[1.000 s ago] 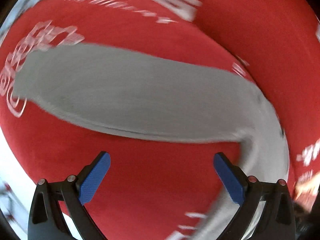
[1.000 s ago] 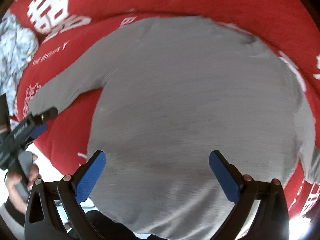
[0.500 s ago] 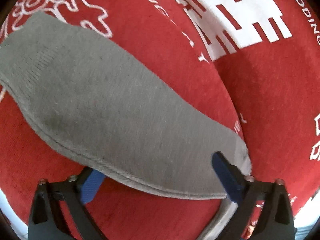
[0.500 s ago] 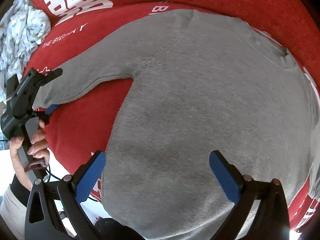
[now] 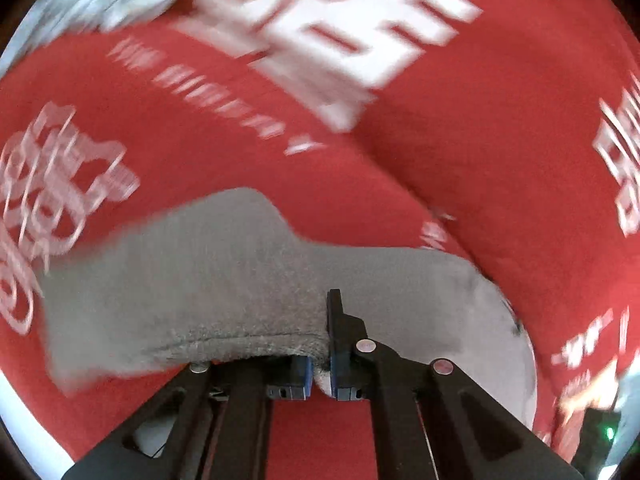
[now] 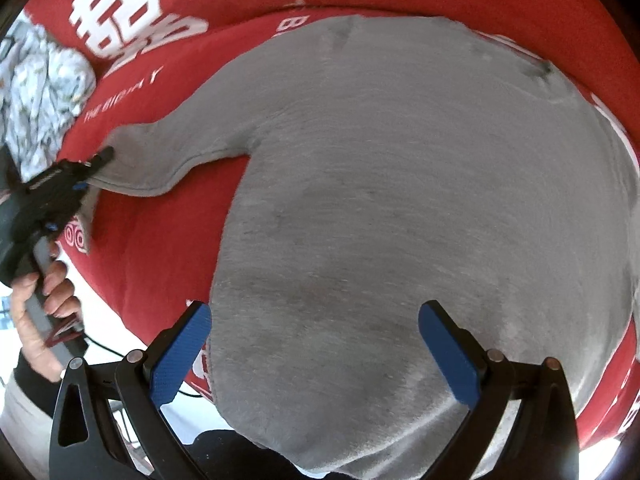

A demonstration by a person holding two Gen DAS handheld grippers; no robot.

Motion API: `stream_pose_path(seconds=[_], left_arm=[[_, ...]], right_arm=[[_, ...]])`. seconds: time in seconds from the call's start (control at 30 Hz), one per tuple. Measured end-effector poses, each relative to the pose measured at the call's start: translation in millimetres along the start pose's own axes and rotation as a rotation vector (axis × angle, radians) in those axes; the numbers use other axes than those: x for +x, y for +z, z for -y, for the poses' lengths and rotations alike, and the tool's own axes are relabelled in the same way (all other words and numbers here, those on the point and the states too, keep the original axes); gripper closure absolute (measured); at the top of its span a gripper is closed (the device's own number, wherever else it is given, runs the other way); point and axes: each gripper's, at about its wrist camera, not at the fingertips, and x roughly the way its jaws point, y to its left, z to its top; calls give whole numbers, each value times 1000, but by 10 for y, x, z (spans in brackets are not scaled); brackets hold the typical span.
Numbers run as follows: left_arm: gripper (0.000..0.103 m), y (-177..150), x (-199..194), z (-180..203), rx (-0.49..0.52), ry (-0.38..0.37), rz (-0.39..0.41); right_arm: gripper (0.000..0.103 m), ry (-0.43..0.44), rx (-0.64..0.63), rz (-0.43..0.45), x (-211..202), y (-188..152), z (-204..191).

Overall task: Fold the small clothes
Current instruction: 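Fold the gripped side and sleeve across the sweater body with the left gripper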

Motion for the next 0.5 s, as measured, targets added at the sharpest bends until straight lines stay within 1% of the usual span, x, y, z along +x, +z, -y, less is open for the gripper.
stream_pose_path(seconds=[0.07,0.13,0.2,0.27,0.33,0.4,0.47,0.5], left_arm=[[96,43,-62,393,118,-40,4],[96,65,-66,797,212,-89,0],[96,52,-16,1285,317,-137,-14],[96,1,56,1663,392,-180,-38],[96,-177,221,2148,480,-223,-91],[96,-352,392,2487,537,-253,-140],[96,-581,601,2777,586,-255,-199],[96,-736,763,2946,621,-241,-238]], right_arm=[[0,3,31,18,-63,-19,106],[0,6,62,33,-135,-35,219],[0,7,107,58,-242,-67,389],[0,6,150,85,-343,-101,554],[0,3,206,118,-470,-146,784],[0,-1,280,149,-566,-214,1039],[0,-12,360,164,-618,-324,1334],[0,-15,391,166,-628,-372,1450]])
